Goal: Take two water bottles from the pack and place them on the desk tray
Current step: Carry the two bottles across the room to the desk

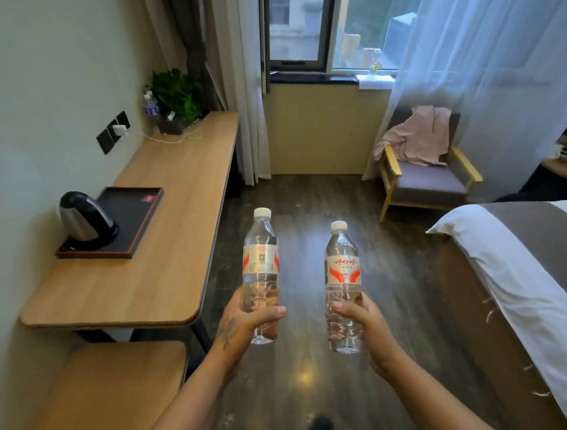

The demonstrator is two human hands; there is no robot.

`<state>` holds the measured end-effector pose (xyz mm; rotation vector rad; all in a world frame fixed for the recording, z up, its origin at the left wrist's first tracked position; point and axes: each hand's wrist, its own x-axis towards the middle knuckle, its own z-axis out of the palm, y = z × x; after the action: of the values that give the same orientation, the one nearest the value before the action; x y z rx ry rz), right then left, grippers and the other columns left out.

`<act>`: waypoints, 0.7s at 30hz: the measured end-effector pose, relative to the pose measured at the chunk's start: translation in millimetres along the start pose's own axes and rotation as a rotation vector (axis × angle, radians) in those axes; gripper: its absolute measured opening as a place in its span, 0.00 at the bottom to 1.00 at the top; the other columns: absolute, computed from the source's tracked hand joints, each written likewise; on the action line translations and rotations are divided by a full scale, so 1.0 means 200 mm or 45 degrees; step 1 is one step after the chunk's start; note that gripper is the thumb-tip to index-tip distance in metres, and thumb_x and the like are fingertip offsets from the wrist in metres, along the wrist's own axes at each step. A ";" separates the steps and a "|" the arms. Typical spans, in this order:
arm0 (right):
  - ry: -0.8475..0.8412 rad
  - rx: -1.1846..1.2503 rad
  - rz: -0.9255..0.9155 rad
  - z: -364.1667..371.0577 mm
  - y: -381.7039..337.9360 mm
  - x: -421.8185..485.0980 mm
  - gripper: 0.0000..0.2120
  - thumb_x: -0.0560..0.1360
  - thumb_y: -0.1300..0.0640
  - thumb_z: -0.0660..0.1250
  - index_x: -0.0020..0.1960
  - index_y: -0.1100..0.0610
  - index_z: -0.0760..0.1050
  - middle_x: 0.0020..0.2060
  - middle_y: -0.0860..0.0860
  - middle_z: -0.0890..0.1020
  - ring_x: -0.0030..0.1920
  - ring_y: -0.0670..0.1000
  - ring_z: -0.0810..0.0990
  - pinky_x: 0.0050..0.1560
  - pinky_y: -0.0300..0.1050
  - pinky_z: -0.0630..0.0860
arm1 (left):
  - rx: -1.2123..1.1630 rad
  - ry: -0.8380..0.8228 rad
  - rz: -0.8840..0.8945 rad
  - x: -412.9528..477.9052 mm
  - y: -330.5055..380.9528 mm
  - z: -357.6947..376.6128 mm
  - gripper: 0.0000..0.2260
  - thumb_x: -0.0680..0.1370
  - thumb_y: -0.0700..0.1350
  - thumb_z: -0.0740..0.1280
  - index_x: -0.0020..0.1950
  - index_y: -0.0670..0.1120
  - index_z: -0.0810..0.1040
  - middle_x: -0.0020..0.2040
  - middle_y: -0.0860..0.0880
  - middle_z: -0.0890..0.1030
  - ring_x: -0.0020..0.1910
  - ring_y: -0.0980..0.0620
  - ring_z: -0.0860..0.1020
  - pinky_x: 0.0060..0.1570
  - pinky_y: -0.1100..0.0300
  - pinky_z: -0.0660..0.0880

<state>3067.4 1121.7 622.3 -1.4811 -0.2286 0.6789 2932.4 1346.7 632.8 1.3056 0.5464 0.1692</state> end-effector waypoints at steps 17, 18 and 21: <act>-0.135 -0.029 0.033 -0.18 -0.55 2.05 0.32 0.62 0.45 0.78 0.62 0.57 0.77 0.42 0.51 0.88 0.42 0.52 0.89 0.45 0.47 0.86 | -0.001 0.164 0.015 1.97 0.56 0.01 0.35 0.60 0.53 0.84 0.65 0.48 0.81 0.51 0.46 0.87 0.52 0.43 0.86 0.58 0.42 0.83; -0.131 -0.019 0.034 -0.18 -0.58 2.14 0.32 0.62 0.45 0.78 0.62 0.57 0.77 0.42 0.51 0.88 0.42 0.52 0.89 0.44 0.47 0.86 | 0.002 0.164 0.020 2.06 0.59 0.01 0.35 0.60 0.53 0.84 0.65 0.49 0.81 0.52 0.45 0.87 0.53 0.43 0.86 0.60 0.41 0.83; -0.129 -0.009 0.045 -0.17 -0.65 2.44 0.32 0.62 0.46 0.78 0.62 0.58 0.77 0.42 0.52 0.88 0.41 0.52 0.88 0.43 0.47 0.86 | 0.021 0.163 0.039 2.36 0.69 -0.03 0.34 0.60 0.53 0.85 0.65 0.50 0.81 0.53 0.46 0.87 0.54 0.43 0.86 0.59 0.43 0.84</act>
<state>3510.9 1366.2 616.5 -1.4622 -0.2836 0.7833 3362.3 1585.5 626.4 1.3259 0.6379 0.2761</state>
